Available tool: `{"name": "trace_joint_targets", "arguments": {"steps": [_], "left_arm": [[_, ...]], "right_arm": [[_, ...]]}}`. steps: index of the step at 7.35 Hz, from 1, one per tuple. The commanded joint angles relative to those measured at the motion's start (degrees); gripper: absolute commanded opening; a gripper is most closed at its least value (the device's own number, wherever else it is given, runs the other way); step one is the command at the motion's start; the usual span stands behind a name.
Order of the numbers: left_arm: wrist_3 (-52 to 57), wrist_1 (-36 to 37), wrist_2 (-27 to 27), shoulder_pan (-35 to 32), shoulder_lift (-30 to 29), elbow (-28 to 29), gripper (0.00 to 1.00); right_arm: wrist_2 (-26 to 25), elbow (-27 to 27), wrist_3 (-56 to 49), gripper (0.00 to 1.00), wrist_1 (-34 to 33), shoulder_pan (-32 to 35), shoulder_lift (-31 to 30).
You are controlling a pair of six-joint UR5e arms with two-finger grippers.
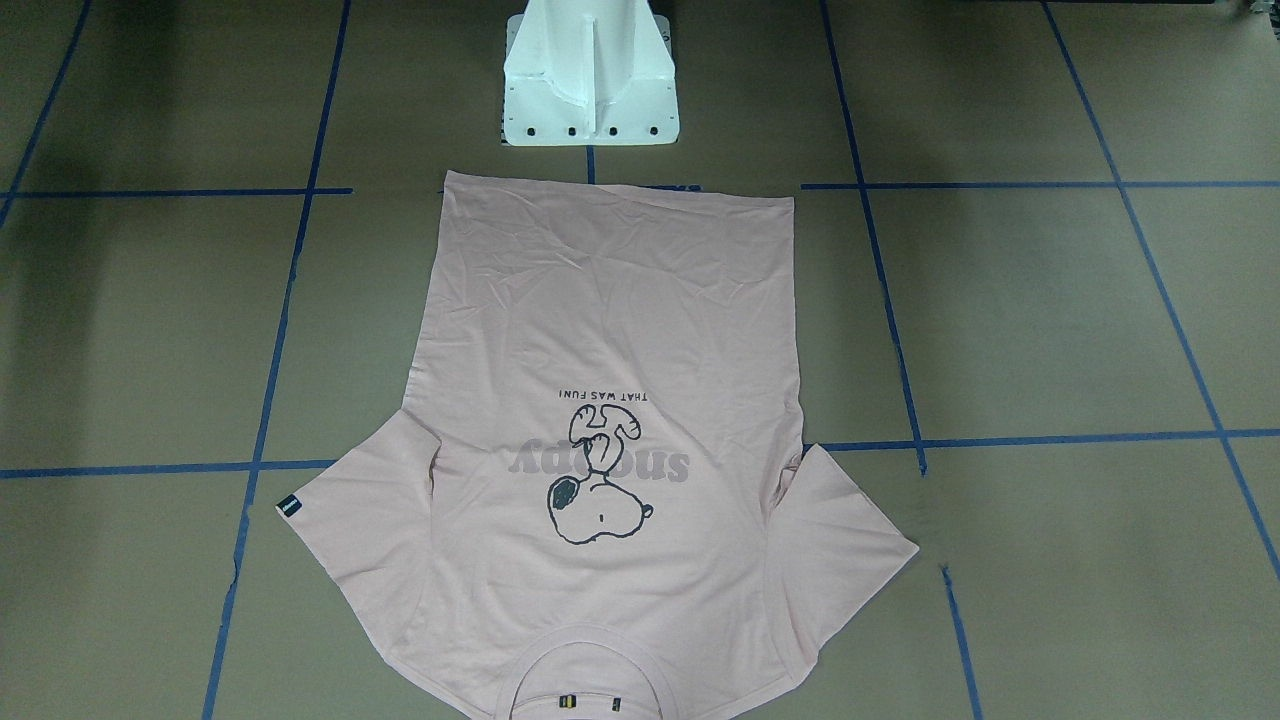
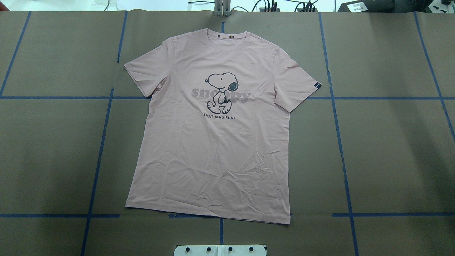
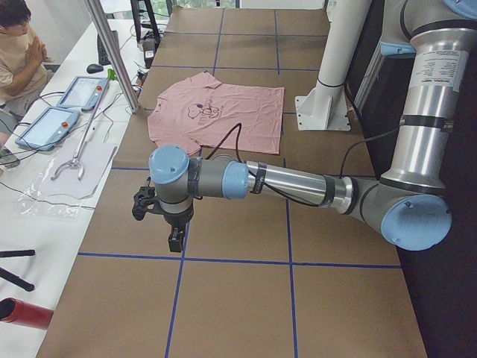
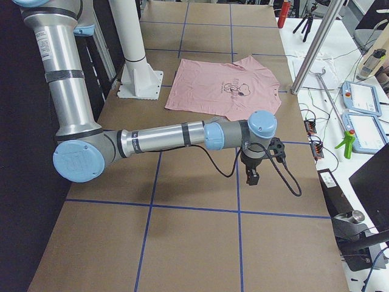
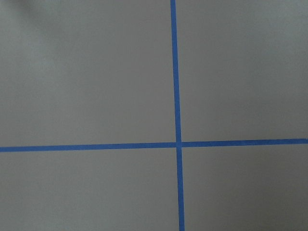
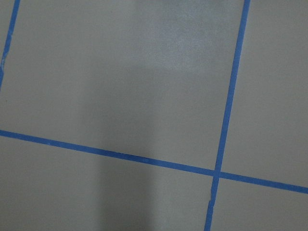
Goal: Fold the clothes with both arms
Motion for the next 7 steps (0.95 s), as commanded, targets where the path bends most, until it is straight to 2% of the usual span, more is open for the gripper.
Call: {"name": "trace_joint_targets", "arguments": {"steps": [1,2,4,5,6,7], "left_arm": [[4.4,2.1,-0.2,0.1,2.1,-5.2,1.0],[4.8,5.1,-0.5,0.3,1.9,-8.6,1.0],[4.6,5.3,-0.2,0.4,2.5,-9.8,1.0],[4.4,4.8,-0.4,0.5,2.5,-9.5,1.0],[4.9,4.5,-0.1,0.5,2.2,-9.3,1.0],[5.0,4.1,-0.5,0.5,2.1,-10.0,1.0]], "right_arm": [[0.9,0.2,-0.1,1.0,0.2,-0.1,-0.1],[0.6,0.7,-0.2,1.0,0.3,-0.2,-0.1],[0.2,0.4,-0.4,1.0,0.5,-1.0,-0.8],[0.6,-0.6,-0.1,1.0,3.0,-2.4,-2.0],[2.4,-0.6,0.6,1.0,9.6,-2.5,-4.6],[2.5,-1.9,3.4,1.0,14.3,-5.5,-4.5]]}}
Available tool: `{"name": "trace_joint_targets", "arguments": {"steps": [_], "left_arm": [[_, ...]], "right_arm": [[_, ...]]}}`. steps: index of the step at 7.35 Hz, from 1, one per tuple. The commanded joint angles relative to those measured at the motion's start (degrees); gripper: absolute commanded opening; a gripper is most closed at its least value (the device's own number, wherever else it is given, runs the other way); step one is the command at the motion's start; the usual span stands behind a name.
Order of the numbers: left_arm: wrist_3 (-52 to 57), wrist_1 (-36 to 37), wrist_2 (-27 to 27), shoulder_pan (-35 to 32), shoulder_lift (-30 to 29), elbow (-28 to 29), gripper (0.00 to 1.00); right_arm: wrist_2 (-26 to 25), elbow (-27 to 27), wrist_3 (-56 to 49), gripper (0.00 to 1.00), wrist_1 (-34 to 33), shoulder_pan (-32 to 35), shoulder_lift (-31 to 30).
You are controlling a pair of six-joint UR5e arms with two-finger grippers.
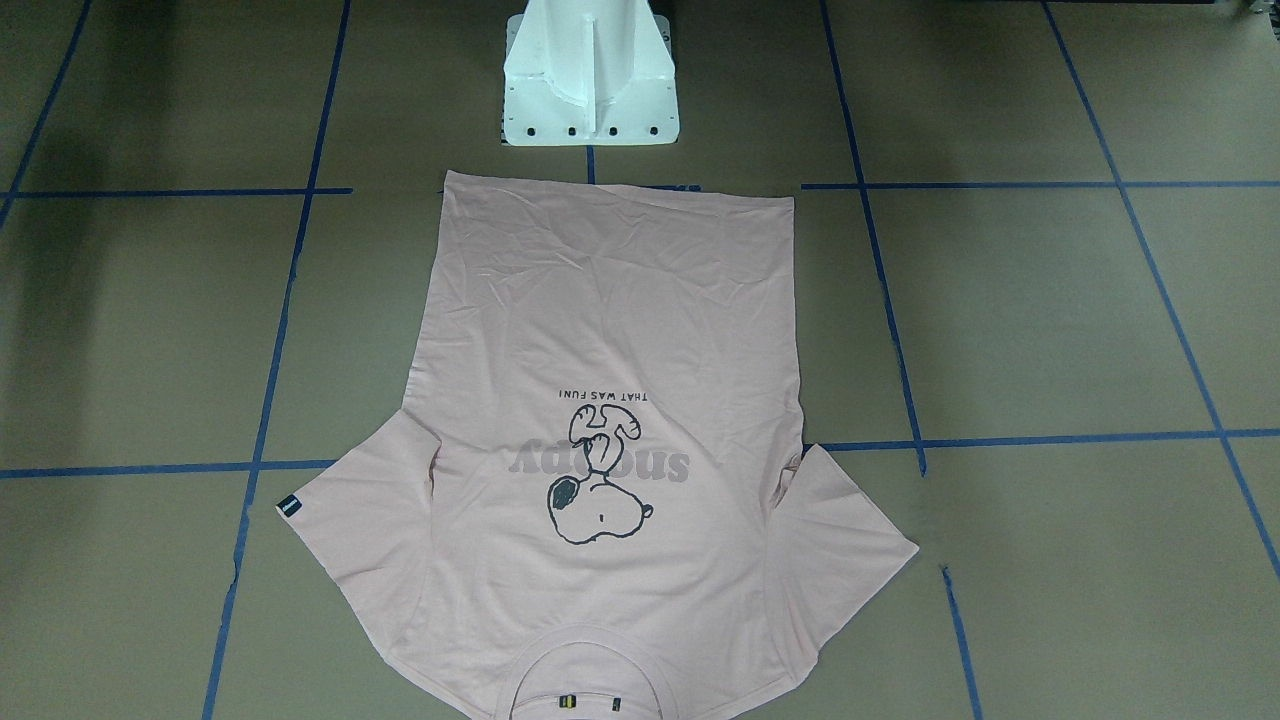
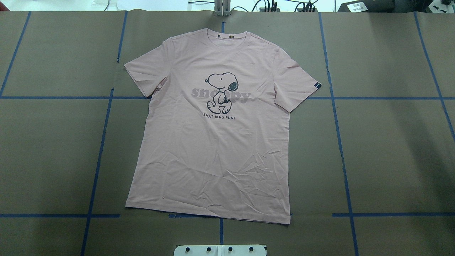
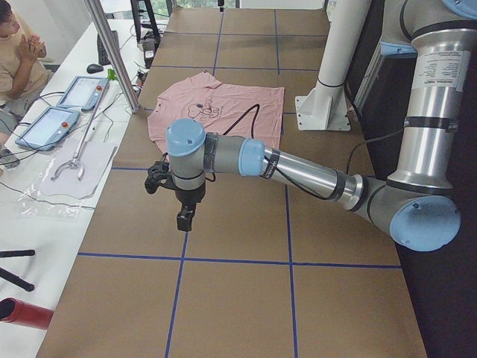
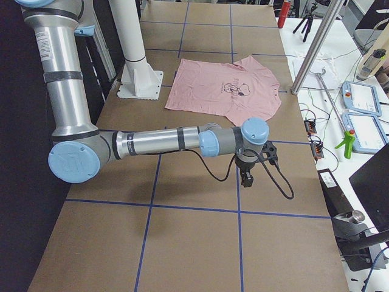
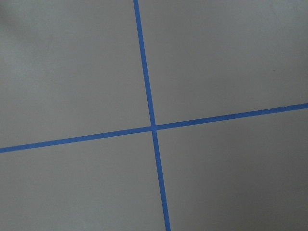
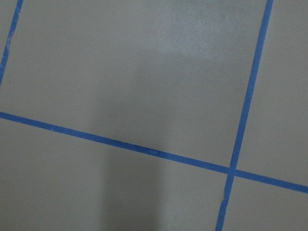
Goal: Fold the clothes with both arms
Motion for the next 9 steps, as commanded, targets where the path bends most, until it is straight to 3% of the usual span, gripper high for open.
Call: {"name": "trace_joint_targets", "arguments": {"steps": [1,3,4,5,6,7,9], "left_arm": [[0.4,-2.2,-0.4,0.0,-0.2,-0.6,1.0],[0.2,-8.4,-0.9,-0.1,1.6,0.7,1.0],[0.1,-8.5,-5.6,0.0,3.4,0.1,1.0],[0.0,-8.5,-8.8,0.0,4.6,0.0,1.0],[0.4,-8.8,-8.8,0.0,4.7,-0.4,1.0],[0.4,-9.7,-8.8,-0.1,5.9,-2.1,1.0],[0.4,-9.8,-8.9,-0.1,8.2,-4.3,1.0]], "right_arm": [[0.0,-1.6,14.7,1.0,10.9,-7.9,1.4],[-7.7,-6.4,39.2,1.0,20.1,-17.1,11.3],[-12.2,-10.1,50.6,1.0,21.2,-21.0,16.8],[-16.4,-11.8,59.6,0.95,22.9,-25.0,19.5],[-19.9,-12.2,67.9,0.83,24.8,-28.1,20.0],[-21.9,-13.0,72.5,0.76,26.5,-31.2,20.2],[-25.0,-15.0,72.7,0.73,26.7,-32.9,20.7]]}}
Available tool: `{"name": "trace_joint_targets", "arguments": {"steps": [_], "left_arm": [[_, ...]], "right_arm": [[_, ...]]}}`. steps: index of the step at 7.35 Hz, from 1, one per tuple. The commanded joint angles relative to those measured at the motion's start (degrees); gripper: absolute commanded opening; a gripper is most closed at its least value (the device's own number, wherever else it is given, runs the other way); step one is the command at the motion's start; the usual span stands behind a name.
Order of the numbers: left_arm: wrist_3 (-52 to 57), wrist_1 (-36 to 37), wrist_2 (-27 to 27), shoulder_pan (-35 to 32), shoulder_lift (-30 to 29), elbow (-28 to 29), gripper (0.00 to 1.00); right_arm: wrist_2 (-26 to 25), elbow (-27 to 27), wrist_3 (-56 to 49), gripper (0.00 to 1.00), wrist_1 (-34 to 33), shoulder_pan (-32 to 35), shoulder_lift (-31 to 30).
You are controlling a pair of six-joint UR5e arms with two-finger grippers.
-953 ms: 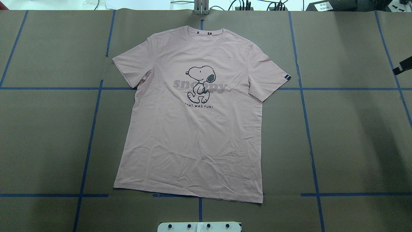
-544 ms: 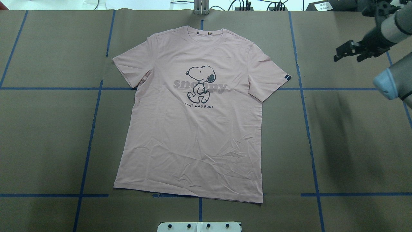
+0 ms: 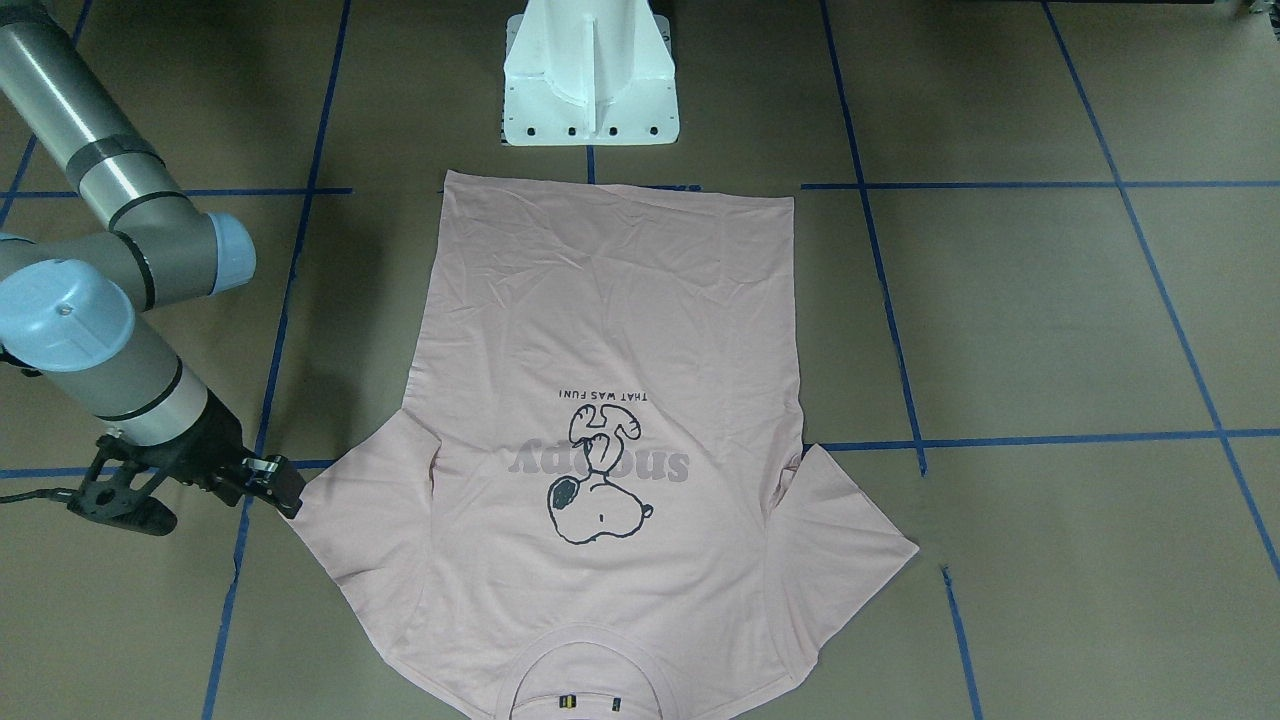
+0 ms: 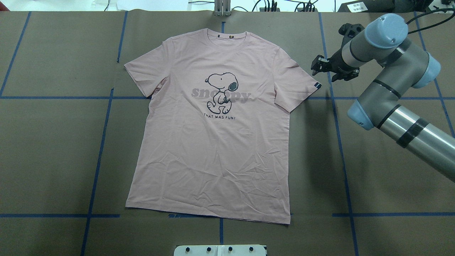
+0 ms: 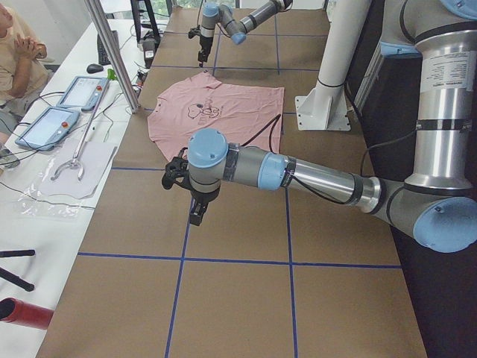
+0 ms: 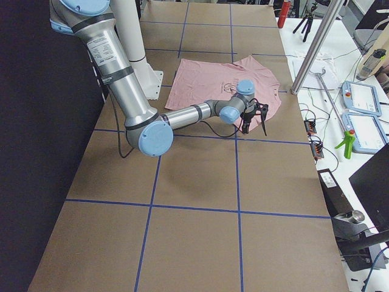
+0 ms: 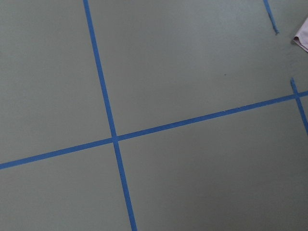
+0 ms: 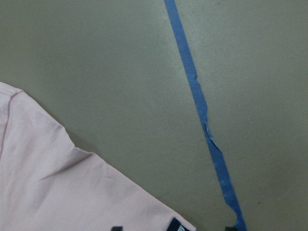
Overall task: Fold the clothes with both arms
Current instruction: 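Move the right gripper toward the pink shirt's sleeve nearest it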
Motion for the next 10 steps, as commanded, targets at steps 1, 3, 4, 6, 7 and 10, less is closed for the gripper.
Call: {"name": "trace_joint_targets", "arguments": {"steps": [1,3,4,6,7,10], "left_arm": [[0.1,-0.2,-0.1,0.1,1.6,-1.1,1.0],[0.0,-0.2,-0.3,0.0,1.6,-1.5,1.0],[0.0,-0.2,-0.3,0.0,1.7,-2.0,1.0],[0.0,-0.1,-0.3,-0.1,1.7,-2.5,1.0],[-0.1,-0.1,-0.4,-0.1,2.6,-3.2,1.0],[-0.1,-0.1,-0.4,-0.1,2.9,-3.5,1.0]], "right_arm": [[-2.6,-4.6,1.2,0.71,0.5,-1.2,2.5],[-2.9,-4.9,0.9,0.7,0.4,-1.0,2.0],[-2.9,-4.9,1.2,0.66,0.4,-1.1,1.9],[-2.7,-4.6,1.5,0.66,0.6,-1.2,1.7],[-2.5,-4.4,1.6,0.66,0.6,-1.2,1.7],[-2.5,-4.0,1.9,0.43,0.7,-1.5,1.5]]}}
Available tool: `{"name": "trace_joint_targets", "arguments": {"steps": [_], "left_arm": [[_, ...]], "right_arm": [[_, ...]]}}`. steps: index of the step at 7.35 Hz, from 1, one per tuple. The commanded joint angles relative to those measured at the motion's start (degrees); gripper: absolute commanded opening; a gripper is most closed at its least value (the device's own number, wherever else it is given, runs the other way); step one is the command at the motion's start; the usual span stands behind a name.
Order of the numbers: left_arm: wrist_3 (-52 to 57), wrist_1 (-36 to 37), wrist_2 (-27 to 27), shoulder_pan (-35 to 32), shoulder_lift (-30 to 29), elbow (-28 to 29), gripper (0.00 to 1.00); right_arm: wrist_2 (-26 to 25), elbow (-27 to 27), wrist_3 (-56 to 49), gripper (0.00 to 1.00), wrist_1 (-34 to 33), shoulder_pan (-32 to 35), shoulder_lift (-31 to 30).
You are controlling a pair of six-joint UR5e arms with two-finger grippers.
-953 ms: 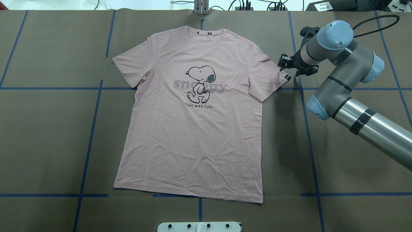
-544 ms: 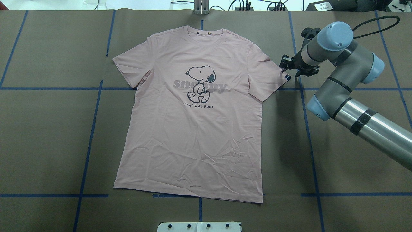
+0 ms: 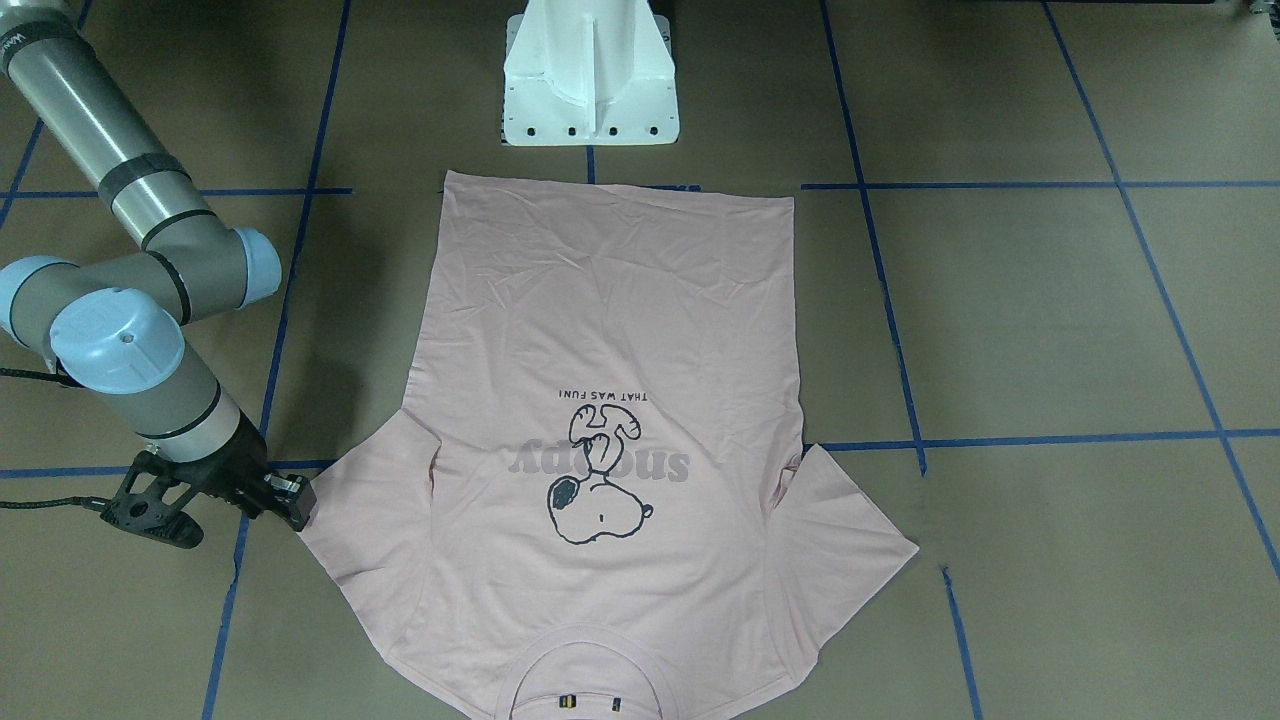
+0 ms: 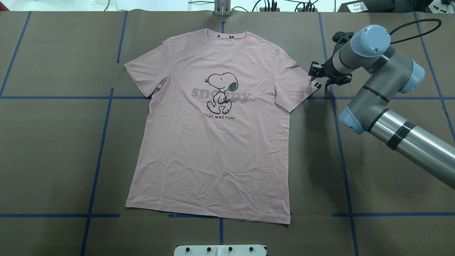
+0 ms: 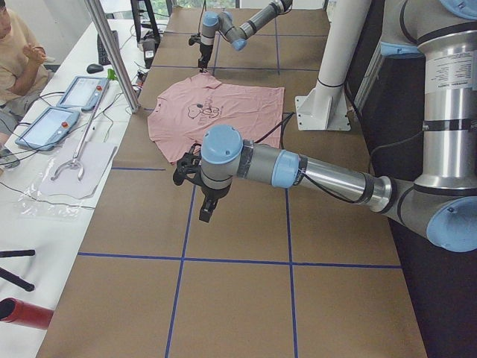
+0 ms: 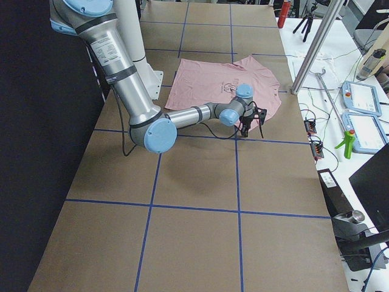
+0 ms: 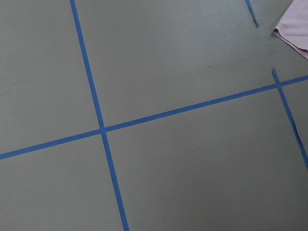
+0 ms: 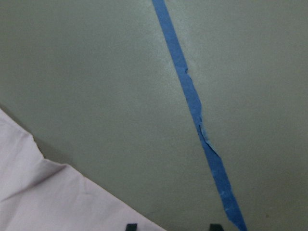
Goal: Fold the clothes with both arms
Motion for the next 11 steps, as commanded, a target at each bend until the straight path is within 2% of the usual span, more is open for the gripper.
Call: {"name": "trace_joint_targets", "arguments": {"steps": [1,2,3,4,6,8,9,10,11], "left_arm": [[0.0,0.0,0.0,0.0,0.1,-0.1,1.0],[0.0,0.0,0.0,0.0,0.1,-0.1,1.0],[-0.1,0.0,0.0,0.0,0.1,-0.2,1.0],[-0.1,0.0,-0.1,0.0,0.1,-0.2,1.0],[-0.3,0.0,-0.1,0.0,0.1,-0.6,1.0],[-0.6,0.4,-1.3,0.0,0.1,-1.8,1.0],[-0.6,0.4,-1.4,-0.1,0.1,-2.3,1.0],[-0.6,0.3,-1.4,0.0,0.1,-3.1,1.0],[-0.6,0.3,-1.4,0.0,0.1,-3.7,1.0]], "right_arm": [[0.0,0.2,0.1,0.4,0.0,-0.3,-0.2],[0.0,0.3,0.1,0.34,0.0,-0.7,-0.2],[0.1,0.8,0.1,0.11,0.0,-0.7,-0.2],[0.1,0.8,0.0,0.0,-0.1,-0.7,-0.3],[1.0,2.9,0.1,0.0,-0.4,-0.8,0.4],[0.7,2.2,3.7,0.0,-1.0,-1.4,5.2],[0.3,0.1,6.7,0.0,-2.6,-2.0,9.3],[-1.0,-4.5,7.3,0.0,-2.6,-2.8,14.2],[-3.8,-7.1,7.4,0.0,-2.4,-4.2,16.4]]}}
